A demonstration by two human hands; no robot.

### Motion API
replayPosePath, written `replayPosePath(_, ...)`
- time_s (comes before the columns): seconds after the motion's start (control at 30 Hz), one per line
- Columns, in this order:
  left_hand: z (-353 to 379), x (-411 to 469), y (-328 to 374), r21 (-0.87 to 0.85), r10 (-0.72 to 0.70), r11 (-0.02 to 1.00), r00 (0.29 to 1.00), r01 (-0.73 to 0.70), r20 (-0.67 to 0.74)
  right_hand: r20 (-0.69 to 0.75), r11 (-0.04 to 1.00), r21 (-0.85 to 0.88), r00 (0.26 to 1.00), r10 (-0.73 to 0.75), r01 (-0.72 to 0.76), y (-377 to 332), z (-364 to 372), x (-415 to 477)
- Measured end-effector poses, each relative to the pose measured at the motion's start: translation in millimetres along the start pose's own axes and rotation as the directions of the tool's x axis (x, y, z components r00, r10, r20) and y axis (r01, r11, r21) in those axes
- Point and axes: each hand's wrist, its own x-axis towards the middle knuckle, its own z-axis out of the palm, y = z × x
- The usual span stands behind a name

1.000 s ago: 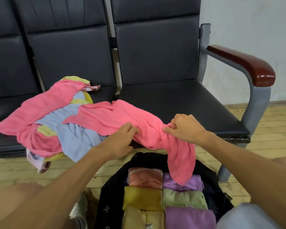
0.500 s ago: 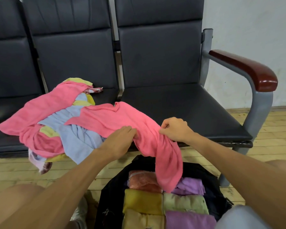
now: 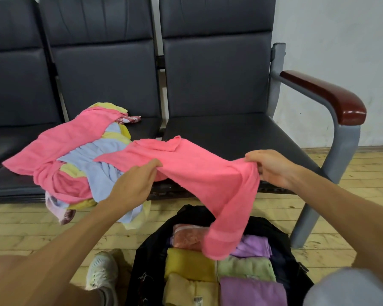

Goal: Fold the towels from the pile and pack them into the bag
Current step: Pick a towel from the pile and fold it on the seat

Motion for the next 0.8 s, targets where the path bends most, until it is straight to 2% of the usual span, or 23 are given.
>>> replayPosePath(0.03,-0.8,-2.4,2.4,-0.120,-0.066,0.990,0.997,0.070,0.034,-0.010,0.999,-0.028,0.999,0.033,-0.033,3.3,-4.0,0.4)
replayPosePath(0.1,-1.7,-4.2,10.6,-0.358,-0.205,0.905,0.973,0.229,0.106,0.008,0.990,-0.101,0.995,0.102,-0.101,7.8,-8.8,-2.3)
replayPosePath(0.2,-1.3,-1.0,23.5,-0.627,-0.374,0.656,0.902,0.421,0.215,0.057,0.963,-0.226,0.985,0.165,-0.148,11.0,-9.4,-3.9)
replayPosePath(0.27,-0.8,1.7,31.4,-0.741,-0.442,0.462,0.851,0.488,0.284,0.048,0.946,-0.298,0.988,0.144,-0.124,11.0,-7.6,-3.7)
replayPosePath(0.33,-1.0,2.9,38.3,-0.815,-0.454,0.290,0.822,0.502,0.345,0.055,0.940,-0.334,0.994,0.098,-0.074,9.3,-2.8,-5.3)
replayPosePath(0.43,-0.7,2.2,43.8,-0.855,-0.412,0.135,0.813,0.501,0.411,0.101,0.958,-0.285,0.994,0.035,-0.005,8.5,5.1,-6.5)
replayPosePath(0.5,0.5,2.7,43.6,-0.856,-0.403,0.108,0.810,0.505,0.427,0.090,0.974,-0.224,0.996,0.002,0.018,9.3,7.5,-5.1)
replayPosePath(0.63,3.0,3.9,40.7,-0.845,-0.444,0.121,0.790,0.521,0.423,0.047,0.999,-0.040,0.999,-0.023,0.024,7.0,8.9,-1.9)
replayPosePath(0.73,1.9,5.6,39.4,-0.843,-0.503,0.144,0.772,0.518,0.389,0.118,0.999,0.022,0.992,0.033,-0.036,3.2,5.9,-3.9)
replayPosePath(0.8,-0.1,8.0,37.9,-0.838,-0.545,0.179,0.761,0.515,0.351,0.196,0.993,-0.011,0.973,0.118,-0.119,2.4,2.9,-5.7)
